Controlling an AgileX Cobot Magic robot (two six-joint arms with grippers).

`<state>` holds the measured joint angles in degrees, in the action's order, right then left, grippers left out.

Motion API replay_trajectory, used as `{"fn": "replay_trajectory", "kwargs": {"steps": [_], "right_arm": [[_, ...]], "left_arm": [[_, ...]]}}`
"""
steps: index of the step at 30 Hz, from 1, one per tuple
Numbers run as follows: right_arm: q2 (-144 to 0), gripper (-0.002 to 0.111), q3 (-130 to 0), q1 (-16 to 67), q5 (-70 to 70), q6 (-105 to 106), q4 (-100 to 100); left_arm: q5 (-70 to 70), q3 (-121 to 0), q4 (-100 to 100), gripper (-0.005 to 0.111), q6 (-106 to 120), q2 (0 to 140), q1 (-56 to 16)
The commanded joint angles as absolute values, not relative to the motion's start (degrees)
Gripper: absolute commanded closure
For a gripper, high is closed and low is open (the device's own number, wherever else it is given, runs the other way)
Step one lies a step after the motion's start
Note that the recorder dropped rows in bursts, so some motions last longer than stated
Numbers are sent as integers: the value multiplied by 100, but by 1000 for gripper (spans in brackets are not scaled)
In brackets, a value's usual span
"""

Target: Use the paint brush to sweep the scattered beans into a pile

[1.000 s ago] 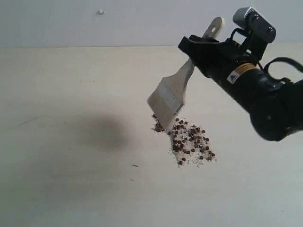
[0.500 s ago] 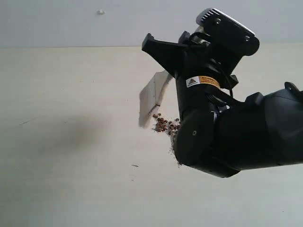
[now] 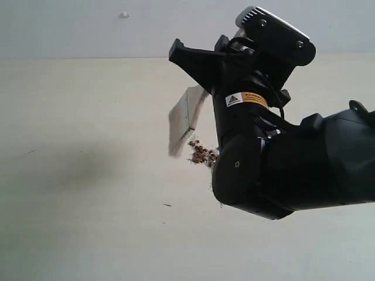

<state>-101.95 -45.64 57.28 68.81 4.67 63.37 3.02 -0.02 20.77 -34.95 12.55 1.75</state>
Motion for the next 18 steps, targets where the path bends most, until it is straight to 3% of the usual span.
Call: {"fn": "replay_trajectory", "kwargs": {"steps": [1, 18], "right_arm": [[-10202, 108, -4609, 5724, 6976, 639, 6300], [-10202, 108, -4609, 5724, 6297, 609, 6415]], "left_arm": [[323, 0, 2034, 107, -3469, 1228, 200], [323, 0, 2034, 107, -3459, 1228, 200]]}}
